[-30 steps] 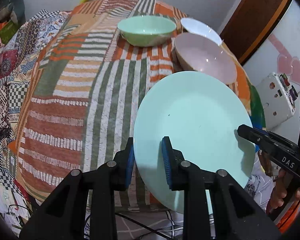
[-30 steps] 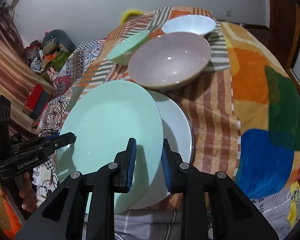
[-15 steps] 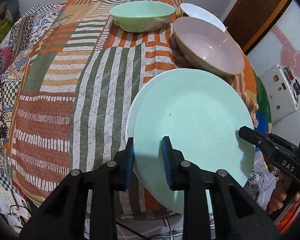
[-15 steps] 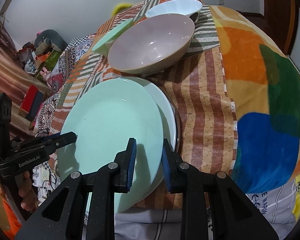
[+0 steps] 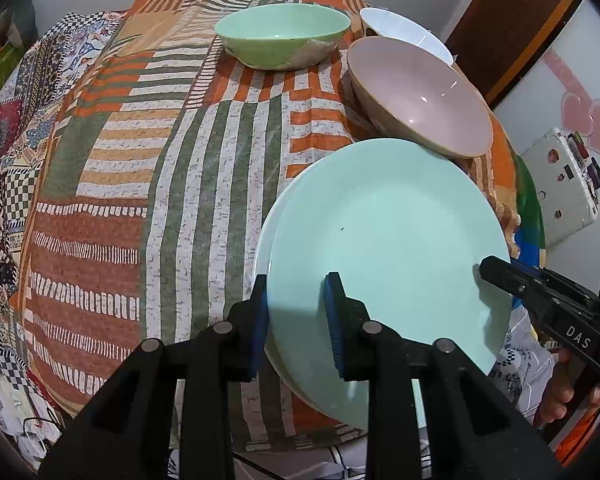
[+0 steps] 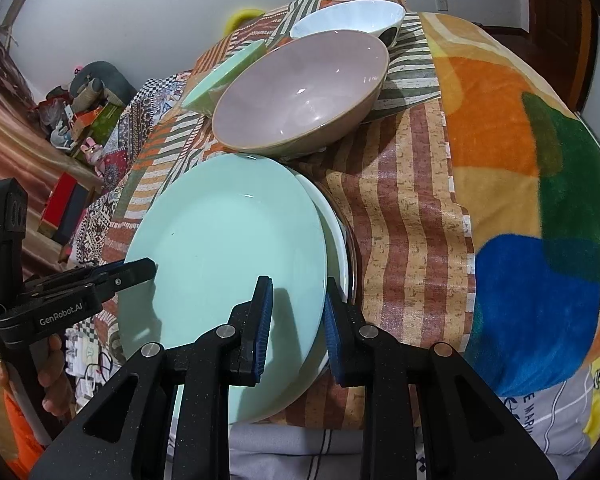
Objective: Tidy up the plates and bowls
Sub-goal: 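Carry the mint green plate onto the white plate and lower it with both grippers, then open both grippers and grasp the rim of the mauve-pink bowl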
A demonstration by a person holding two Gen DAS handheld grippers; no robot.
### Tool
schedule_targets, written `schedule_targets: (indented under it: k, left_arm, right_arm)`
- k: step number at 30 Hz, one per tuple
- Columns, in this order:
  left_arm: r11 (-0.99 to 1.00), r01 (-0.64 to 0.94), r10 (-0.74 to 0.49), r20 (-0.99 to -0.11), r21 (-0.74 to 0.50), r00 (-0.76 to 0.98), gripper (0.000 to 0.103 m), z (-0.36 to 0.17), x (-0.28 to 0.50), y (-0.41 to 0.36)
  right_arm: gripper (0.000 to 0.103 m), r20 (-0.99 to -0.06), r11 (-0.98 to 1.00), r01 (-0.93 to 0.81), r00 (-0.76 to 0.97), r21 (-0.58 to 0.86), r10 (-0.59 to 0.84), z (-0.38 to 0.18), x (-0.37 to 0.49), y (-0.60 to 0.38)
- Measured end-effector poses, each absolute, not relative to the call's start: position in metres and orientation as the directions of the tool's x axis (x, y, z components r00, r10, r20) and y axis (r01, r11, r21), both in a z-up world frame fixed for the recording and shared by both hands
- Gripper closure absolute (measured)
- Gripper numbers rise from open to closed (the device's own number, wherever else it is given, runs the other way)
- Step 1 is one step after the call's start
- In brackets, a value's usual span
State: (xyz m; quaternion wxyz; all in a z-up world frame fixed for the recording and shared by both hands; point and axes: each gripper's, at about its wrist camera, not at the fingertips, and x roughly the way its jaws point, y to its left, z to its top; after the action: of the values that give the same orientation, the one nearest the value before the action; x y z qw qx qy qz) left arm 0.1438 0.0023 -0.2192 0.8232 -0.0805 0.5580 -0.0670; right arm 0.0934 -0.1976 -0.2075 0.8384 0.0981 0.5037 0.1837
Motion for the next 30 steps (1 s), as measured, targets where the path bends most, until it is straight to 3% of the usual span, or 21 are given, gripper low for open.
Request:
schedule_targets:
  k: [12, 16, 22, 30]
  left_arm:
    - [0.982, 0.042, -0.189, -0.916, -0.186, 0.354, 0.076, -0.219, 0.145, 0.001]
    - [0.997, 0.049, -0.081, -0.918, -0.067, 0.388, 0.066, -0.217, 0.144, -0.004]
    - [0.994, 0.023, -0.109, -0.926, -0.108, 0.36, 0.066, -0.223, 0.144, 0.005]
    - [0.988, 0.015, -0.144, -0.883, -0.153, 0.447, 0.064, -0.188, 0.151, 0.013]
  right_arm:
    - [0.081, -0.81, 0.917, -0.225, 0.432, 0.329, 0.396, -0.205, 0.091, -0.195]
    - [0.08, -0.814, 0.93, -0.234, 0.455, 0.283, 0.362, -0.201, 0.089, -0.193]
    - [0.078, -0.814, 0.938, -0.222, 0.468, 0.267, 0.343, -0.202, 0.092, -0.201]
    - [0.078, -0.796, 0.943, -0.178, 0.506, 0.281, 0.333, -0.189, 0.097, -0.223]
